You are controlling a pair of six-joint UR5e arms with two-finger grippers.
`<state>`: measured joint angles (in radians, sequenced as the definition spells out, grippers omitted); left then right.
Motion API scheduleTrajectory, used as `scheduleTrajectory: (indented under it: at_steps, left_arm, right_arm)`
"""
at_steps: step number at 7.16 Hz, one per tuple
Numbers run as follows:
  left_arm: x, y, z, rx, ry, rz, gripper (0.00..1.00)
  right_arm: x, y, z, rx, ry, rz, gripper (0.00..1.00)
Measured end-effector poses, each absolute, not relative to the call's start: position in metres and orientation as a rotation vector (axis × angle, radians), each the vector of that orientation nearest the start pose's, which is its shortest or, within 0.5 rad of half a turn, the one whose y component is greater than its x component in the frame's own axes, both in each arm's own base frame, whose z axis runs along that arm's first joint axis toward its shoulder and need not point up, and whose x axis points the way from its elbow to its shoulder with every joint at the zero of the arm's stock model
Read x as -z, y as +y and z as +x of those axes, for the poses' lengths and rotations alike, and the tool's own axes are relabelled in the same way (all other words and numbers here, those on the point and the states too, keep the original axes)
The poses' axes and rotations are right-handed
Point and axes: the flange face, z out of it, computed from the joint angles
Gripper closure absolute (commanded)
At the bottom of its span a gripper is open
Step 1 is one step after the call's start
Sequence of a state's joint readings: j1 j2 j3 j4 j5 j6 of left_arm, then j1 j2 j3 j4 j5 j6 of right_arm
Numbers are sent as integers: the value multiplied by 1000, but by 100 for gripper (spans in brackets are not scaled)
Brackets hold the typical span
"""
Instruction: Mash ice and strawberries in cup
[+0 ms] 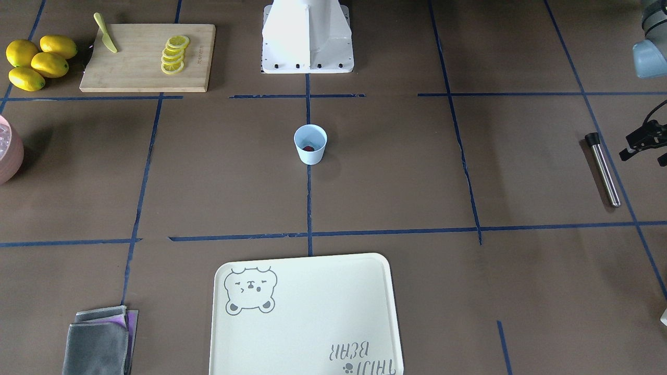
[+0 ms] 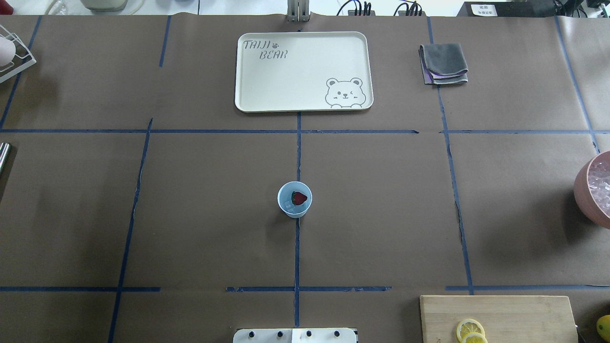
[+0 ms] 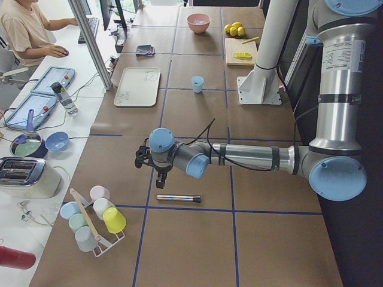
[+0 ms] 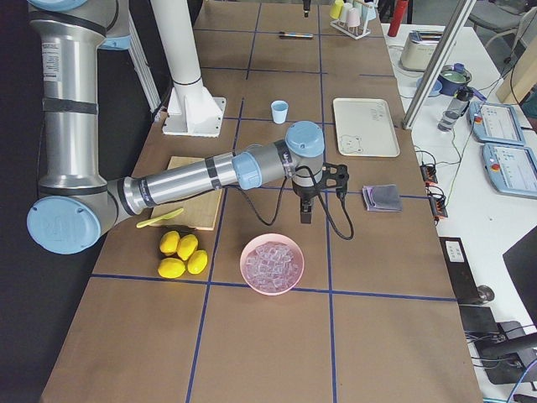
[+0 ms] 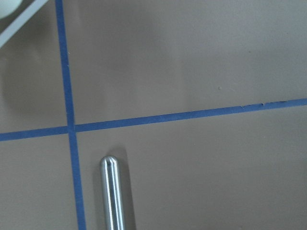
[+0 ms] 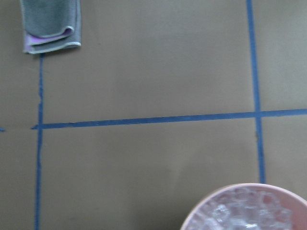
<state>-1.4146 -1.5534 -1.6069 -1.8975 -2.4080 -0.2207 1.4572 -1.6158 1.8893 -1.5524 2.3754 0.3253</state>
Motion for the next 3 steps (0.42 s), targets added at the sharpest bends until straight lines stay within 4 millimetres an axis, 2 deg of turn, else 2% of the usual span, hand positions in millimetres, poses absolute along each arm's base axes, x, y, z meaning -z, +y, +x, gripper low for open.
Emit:
scheduleTrajectory:
  at_steps: [1,2,3]
  left_arm:
    - [-619,-499,-47,-107,836,149,0]
    - [-623,-491,-86,-121,822,138,0]
    - [-623,-488,-100,-128,807,134,0]
  right_arm:
    - [-519,-478,7,-82,-839,95,0]
    - [-519,-478,7,-82,-839,95,0]
    - [-519,-478,7,-82,-839,95,0]
